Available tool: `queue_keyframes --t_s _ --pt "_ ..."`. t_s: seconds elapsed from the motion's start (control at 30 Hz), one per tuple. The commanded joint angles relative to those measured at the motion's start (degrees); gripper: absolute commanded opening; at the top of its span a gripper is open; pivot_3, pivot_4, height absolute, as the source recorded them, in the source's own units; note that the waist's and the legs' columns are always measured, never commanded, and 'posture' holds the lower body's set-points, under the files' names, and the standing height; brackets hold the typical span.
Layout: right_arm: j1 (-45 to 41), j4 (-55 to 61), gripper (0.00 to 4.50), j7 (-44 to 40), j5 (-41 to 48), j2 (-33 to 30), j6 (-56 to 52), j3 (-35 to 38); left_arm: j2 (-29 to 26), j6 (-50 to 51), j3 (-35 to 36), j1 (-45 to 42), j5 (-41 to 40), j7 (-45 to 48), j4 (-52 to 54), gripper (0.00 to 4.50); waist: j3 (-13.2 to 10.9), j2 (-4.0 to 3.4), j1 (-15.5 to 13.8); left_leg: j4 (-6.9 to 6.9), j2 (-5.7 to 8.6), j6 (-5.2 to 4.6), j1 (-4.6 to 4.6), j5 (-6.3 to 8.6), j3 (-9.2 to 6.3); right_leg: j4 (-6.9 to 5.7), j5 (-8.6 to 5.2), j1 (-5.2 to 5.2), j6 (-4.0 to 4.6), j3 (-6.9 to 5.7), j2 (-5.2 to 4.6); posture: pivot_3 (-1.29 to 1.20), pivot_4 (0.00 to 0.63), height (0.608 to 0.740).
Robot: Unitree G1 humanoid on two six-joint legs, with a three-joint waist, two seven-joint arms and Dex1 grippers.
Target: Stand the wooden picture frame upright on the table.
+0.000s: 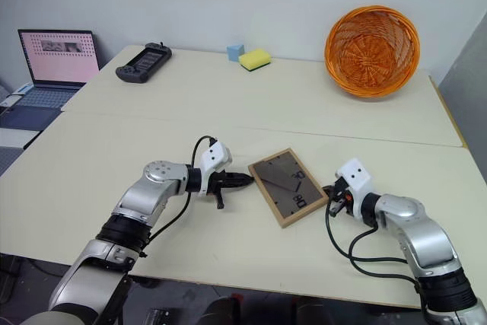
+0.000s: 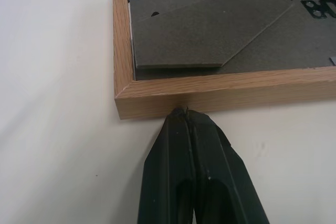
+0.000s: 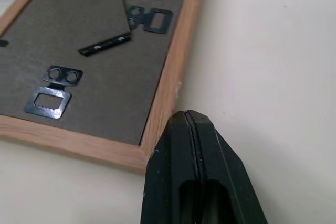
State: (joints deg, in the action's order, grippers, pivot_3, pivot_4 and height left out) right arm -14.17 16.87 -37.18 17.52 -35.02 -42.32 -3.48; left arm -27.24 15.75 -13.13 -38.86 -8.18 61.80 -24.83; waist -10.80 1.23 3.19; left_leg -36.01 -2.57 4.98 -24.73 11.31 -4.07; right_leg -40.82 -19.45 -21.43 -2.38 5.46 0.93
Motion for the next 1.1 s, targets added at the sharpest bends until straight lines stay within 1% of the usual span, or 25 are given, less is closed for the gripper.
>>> queue_keyframes --t_s 0.03,0.23,0.37,0.6,0.67,0.73,0.8,0.87,0.97,1.0,1.1 --pt "-0.22 6.75 0.00 0.25 3.36 1.11 -3.08 1.02 2.11 -3.38 0.46 -3.99 1.25 -0.92 -3.88 0.02 0.00 0.00 -0.03 0.00 0.00 0.00 0.00 0.00 0.00 0.00 0.00 0.00 0.00 0.00 0.00 0.00 0.150 0.740" --pt "1.09 10.23 0.00 1.49 5.14 1.47 -6.56 2.15 5.65 -9.31 0.78 -11.19 3.74 -1.68 -15.74 0.02 0.00 0.01 -0.26 -0.01 0.06 0.00 -0.03 0.00 -0.04 0.03 0.00 0.01 0.00 -0.02 0.00 0.00 0.150 0.740" --pt "1.69 10.80 0.00 2.05 5.31 1.26 -7.24 2.77 6.87 -11.49 1.25 -13.85 4.23 -1.21 -19.97 0.02 0.00 0.00 -0.12 0.01 0.06 0.00 -0.03 0.00 -0.04 0.01 0.00 -0.01 0.00 -0.03 0.00 0.00 0.150 0.740" --pt "2.02 9.45 0.00 1.94 4.57 0.15 -6.39 3.43 5.55 -13.27 1.21 -13.56 4.70 1.26 -20.27 0.02 0.00 0.00 -0.06 0.01 0.06 0.00 -0.03 0.00 -0.05 0.00 0.00 -0.01 0.00 -0.04 0.00 0.00 0.150 0.740" --pt "1.92 8.99 0.00 1.77 4.46 -0.17 -5.98 3.59 4.33 -12.35 1.31 -13.01 4.49 2.63 -18.77 0.02 0.00 0.01 0.02 0.01 0.06 0.00 -0.03 0.00 -0.05 0.01 0.00 -0.01 0.00 -0.03 0.00 0.00 0.150 0.740" --pt "1.47 8.49 0.00 1.47 4.29 -0.66 -5.28 3.76 2.48 -9.28 1.16 -12.28 4.21 4.57 -16.30 0.02 0.00 0.00 0.12 0.01 0.05 0.00 -0.03 0.00 -0.05 0.00 0.00 -0.01 0.00 -0.03 0.00 0.00 0.150 0.740" --pt "1.00 7.62 0.00 1.12 3.57 -1.67 -4.29 3.71 0.14 -1.94 1.02 -11.17 3.14 7.04 -11.78 0.02 0.00 0.00 0.24 0.01 0.03 0.00 -0.03 0.00 -0.05 -0.01 0.00 -0.02 0.00 -0.04 0.01 0.00 0.150 0.740" --pt "1.09 6.54 0.00 0.32 2.63 -3.06 -2.75 3.20 -2.12 8.71 1.45 -9.85 1.16 8.22 -5.43 0.02 0.00 0.00 0.29 0.01 0.02 0.00 -0.02 0.00 -0.05 -0.03 0.00 -0.02 0.00 -0.04 0.02 0.00 0.150 0.740" --pt "1.29 5.18 0.00 -0.68 2.17 -4.28 -1.23 2.80 -4.86 29.65 2.11 -8.13 -3.16 7.67 5.36 0.02 0.00 0.00 0.23 0.01 0.02 0.00 -0.02 0.00 -0.09 -0.02 -0.01 -0.01 -0.01 -0.05 0.02 0.00 0.150 0.740" --pt "1.43 5.01 0.00 -0.89 2.05 -4.52 -0.81 2.66 -5.41 34.37 2.23 -7.59 -4.25 7.29 8.13 0.02 0.00 0.00 0.23 0.01 0.02 0.00 -0.03 0.00 -0.09 -0.02 -0.01 -0.01 -0.01 -0.05 0.02 0.00 0.150 0.740" --pt "1.54 4.02 0.00 -1.45 1.59 -4.47 0.15 2.52 -5.31 59.02 6.62 -6.90 -10.31 2.54 17.24 0.02 0.00 0.00 0.22 0.00 0.02 0.00 -0.03 0.00 -0.12 -0.03 -0.01 0.02 -0.01 -0.07 0.01 0.00 0.150 0.740"
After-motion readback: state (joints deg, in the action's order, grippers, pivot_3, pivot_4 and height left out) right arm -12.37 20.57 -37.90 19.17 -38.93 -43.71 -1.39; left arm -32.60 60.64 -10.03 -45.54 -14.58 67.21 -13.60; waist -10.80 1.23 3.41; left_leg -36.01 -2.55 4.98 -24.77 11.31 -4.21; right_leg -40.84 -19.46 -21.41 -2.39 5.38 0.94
